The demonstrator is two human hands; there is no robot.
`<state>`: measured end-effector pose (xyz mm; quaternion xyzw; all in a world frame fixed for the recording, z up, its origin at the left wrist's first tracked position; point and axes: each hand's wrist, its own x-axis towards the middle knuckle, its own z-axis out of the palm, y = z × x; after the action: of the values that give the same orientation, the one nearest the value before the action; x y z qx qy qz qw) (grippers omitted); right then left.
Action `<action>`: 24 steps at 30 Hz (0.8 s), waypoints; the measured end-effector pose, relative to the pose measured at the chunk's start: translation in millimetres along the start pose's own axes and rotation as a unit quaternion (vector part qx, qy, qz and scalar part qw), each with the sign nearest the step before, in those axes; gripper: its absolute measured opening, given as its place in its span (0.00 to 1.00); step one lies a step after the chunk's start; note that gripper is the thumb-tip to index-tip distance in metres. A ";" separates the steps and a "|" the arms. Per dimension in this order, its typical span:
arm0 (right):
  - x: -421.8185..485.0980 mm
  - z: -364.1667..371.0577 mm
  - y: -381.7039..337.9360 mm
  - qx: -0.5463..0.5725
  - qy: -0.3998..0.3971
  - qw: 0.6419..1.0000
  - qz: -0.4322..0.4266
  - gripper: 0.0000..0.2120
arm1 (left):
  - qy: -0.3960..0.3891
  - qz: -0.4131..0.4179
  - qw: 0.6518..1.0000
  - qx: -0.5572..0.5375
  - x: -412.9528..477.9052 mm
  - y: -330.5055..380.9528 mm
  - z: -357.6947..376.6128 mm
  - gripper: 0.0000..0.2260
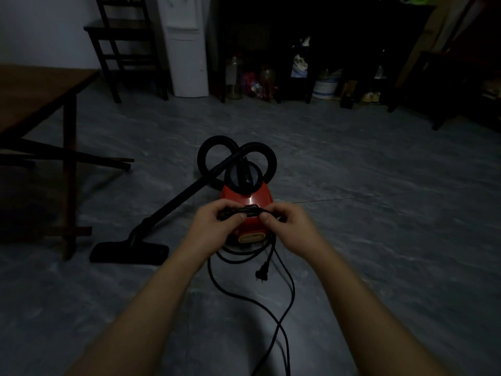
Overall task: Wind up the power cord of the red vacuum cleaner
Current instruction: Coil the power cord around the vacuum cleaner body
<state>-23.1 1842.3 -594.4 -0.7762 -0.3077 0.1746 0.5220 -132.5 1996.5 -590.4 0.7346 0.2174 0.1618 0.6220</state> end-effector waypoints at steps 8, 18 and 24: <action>0.9 -13.3 -3.9 0.115 0.099 0.987 0.055 0.08 | -0.011 -0.069 0.997 -0.036 -4.8 8.8 -0.2 0.14; -1.0 -16.3 -5.2 0.143 0.095 0.980 0.101 0.10 | 0.044 -0.082 0.973 -0.210 4.2 6.6 -5.1 0.06; -2.3 -19.7 1.6 0.032 0.062 0.995 0.078 0.08 | 0.031 -0.077 0.978 -0.193 4.1 5.5 -5.3 0.07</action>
<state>-12.7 1826.5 -588.2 -0.7901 -0.2075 0.1760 0.5492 -131.0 2002.4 -584.2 0.5767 0.2575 0.1747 0.7554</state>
